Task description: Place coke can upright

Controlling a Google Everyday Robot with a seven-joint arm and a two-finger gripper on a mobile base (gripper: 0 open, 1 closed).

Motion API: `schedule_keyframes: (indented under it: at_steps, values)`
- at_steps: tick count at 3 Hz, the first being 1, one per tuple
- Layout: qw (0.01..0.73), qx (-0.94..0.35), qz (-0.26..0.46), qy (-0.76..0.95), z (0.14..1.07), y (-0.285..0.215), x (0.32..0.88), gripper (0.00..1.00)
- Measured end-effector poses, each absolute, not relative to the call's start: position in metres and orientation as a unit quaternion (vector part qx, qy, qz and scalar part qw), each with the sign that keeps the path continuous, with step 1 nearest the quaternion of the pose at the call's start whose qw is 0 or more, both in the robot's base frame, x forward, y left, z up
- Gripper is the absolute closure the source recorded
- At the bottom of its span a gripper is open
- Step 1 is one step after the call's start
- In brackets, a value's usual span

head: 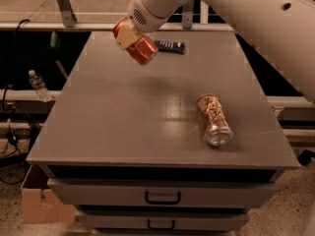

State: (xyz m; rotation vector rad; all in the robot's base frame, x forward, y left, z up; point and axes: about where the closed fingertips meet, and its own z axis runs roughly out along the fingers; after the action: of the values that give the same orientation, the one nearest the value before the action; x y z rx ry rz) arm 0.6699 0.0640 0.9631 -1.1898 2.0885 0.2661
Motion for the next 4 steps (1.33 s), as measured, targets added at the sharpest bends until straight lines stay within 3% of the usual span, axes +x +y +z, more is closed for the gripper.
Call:
schedule_keyframes:
  at_steps: [1, 3, 4]
  values:
    - [0.354, -0.460, 0.103, 0.808, 0.963, 0.064, 0.670, 1.00]
    - [0.401, -0.489, 0.096, 0.769, 1.004, 0.012, 0.688, 1.00]
    - [0.415, -0.518, 0.132, 0.736, 1.013, -0.013, 0.696, 1.00]
